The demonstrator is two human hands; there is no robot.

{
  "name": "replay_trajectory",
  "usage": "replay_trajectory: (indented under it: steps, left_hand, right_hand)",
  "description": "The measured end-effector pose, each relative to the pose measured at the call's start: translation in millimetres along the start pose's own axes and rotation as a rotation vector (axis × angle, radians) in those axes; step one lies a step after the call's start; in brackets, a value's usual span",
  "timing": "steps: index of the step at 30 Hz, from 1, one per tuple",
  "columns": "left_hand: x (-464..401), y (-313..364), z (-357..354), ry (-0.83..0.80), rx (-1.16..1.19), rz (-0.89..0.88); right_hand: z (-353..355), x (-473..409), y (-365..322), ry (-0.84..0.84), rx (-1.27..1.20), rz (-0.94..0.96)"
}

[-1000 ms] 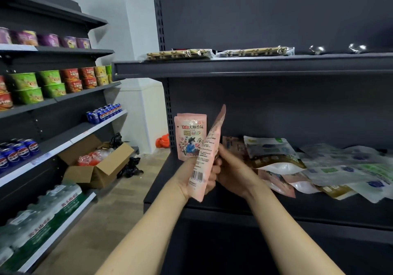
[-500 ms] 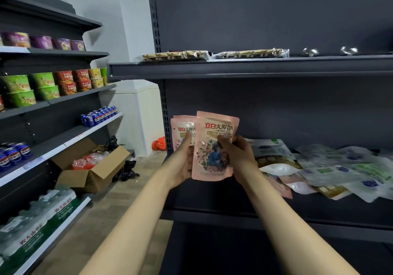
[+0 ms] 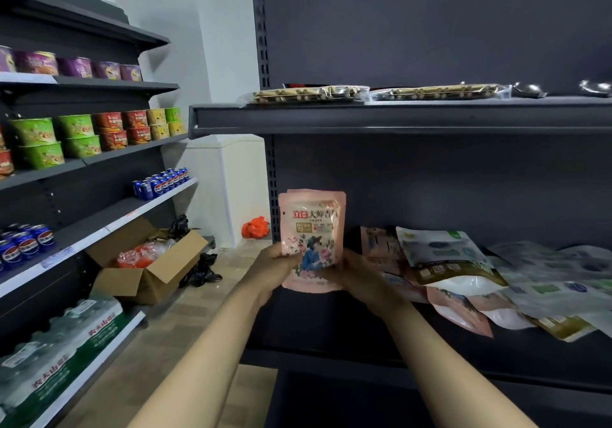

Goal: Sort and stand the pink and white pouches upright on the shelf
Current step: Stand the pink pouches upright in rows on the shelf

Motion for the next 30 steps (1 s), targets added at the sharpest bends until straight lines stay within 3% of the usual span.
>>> replay_trajectory:
  steps: [4,9,19,30]
  left_hand:
    - [-17,-9,3,-0.043,-0.094,0.045]
    - [-42,-17,8,-0.041,-0.128,0.109]
    - [-60,-29,17,0.023,0.065,0.155]
    - [-59,-23,15,0.04,-0.05,0.172]
  right_hand:
    - [-6,-20,11,0.143,0.127,-0.136]
    - [-20,-36,12,0.206,0.3,-0.223]
    - [-28,-54,16,0.34,0.305,-0.286]
    - [-25,-57,12,0.198,0.437,-0.314]
Point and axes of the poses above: each hand's wrist, its own x-axis away from the middle knuckle, its own z-axis out of the back of the hand, y = z × x, the point moved 1 cm from there along -x, towards the middle knuckle, and after that the axes turned 11 degrees about x, right-handed, at the moved point
